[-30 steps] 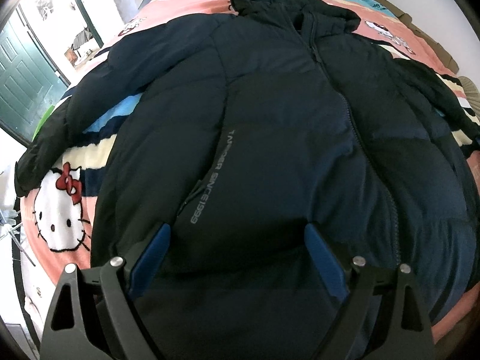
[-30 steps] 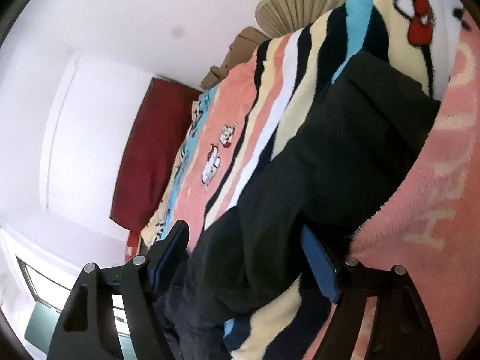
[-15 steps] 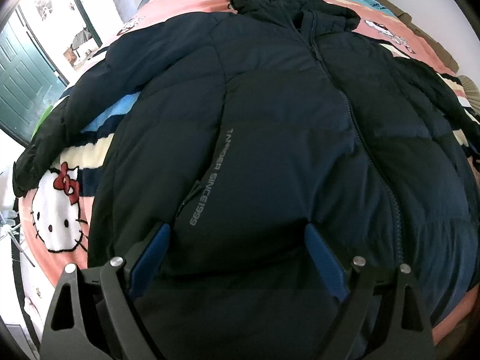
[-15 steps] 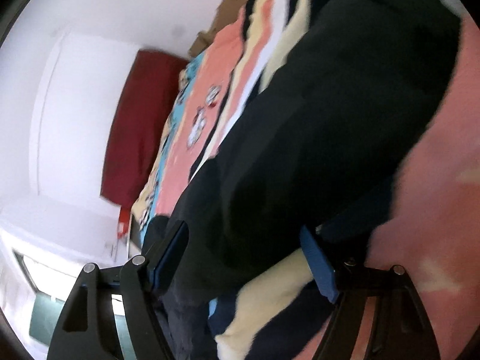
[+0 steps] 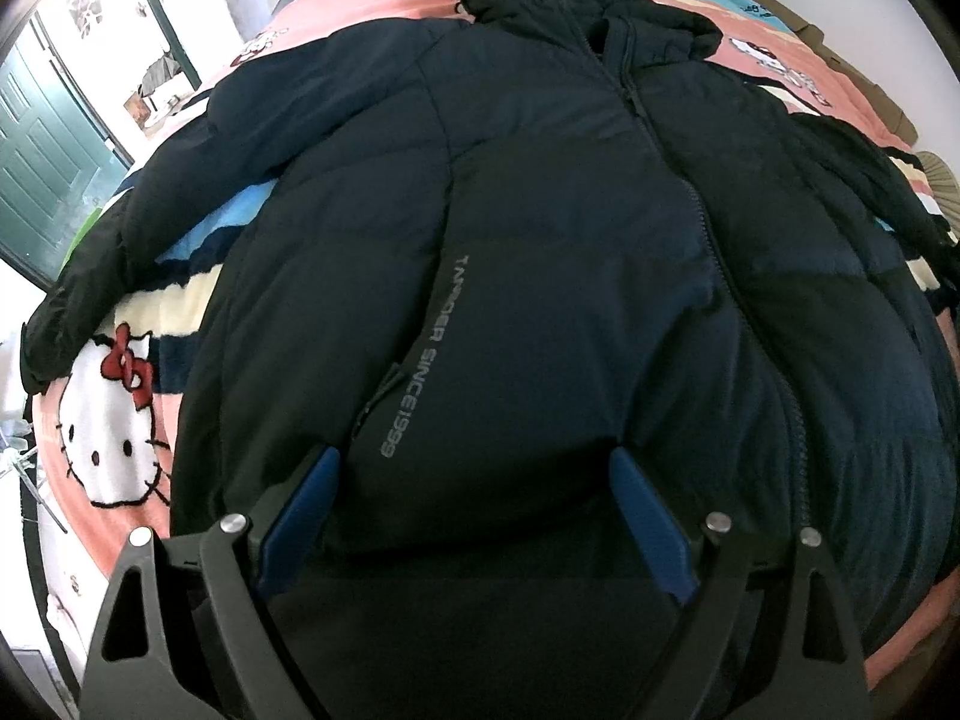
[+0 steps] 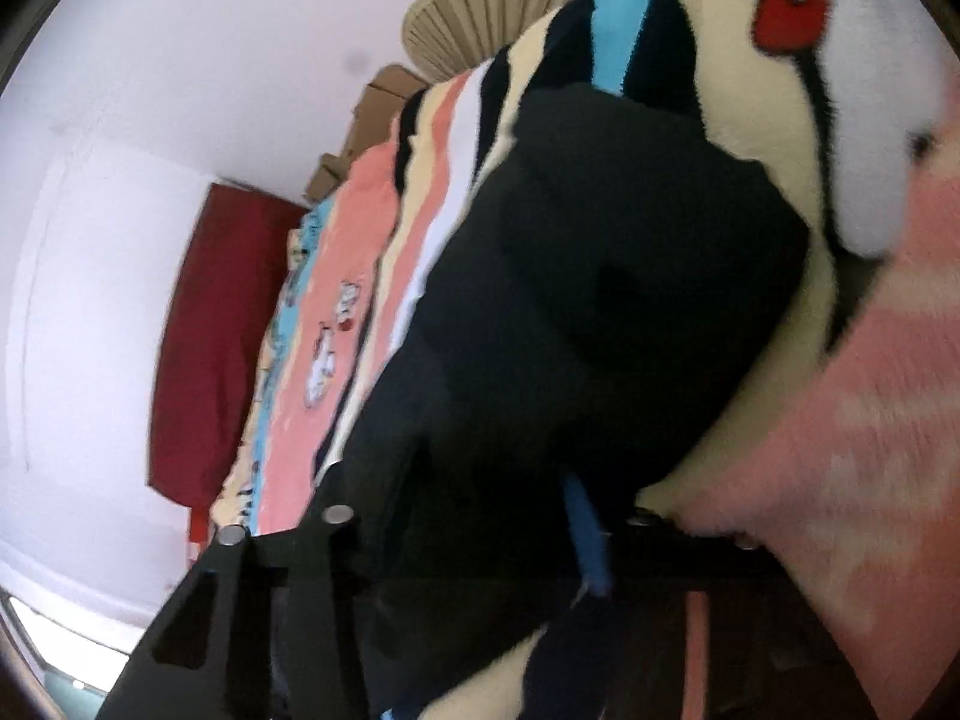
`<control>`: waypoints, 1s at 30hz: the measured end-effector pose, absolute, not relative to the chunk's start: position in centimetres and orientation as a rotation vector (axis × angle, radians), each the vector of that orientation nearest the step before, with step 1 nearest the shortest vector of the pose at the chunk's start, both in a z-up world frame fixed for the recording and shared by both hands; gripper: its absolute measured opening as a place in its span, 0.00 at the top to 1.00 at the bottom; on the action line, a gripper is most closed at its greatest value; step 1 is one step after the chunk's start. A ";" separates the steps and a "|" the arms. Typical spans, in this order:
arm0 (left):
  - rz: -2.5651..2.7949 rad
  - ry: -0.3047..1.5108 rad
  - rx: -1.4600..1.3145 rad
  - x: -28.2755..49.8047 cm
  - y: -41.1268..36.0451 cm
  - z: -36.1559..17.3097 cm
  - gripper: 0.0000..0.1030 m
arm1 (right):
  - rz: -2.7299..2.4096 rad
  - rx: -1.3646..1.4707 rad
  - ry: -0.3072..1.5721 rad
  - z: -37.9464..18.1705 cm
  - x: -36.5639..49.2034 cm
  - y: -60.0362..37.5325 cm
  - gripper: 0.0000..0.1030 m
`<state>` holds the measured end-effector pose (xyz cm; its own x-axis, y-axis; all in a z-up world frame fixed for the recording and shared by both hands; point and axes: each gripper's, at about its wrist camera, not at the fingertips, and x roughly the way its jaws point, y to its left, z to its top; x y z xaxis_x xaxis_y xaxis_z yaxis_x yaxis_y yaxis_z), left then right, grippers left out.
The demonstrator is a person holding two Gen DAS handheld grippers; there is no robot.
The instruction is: Fold large clothes
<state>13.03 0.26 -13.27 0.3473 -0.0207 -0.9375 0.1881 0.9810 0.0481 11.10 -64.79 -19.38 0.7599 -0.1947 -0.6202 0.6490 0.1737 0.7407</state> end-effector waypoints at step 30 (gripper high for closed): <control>-0.108 1.076 0.007 11.2 5.8 -10.0 0.12 | -0.096 0.578 0.313 3.0 20.7 -48.0 0.95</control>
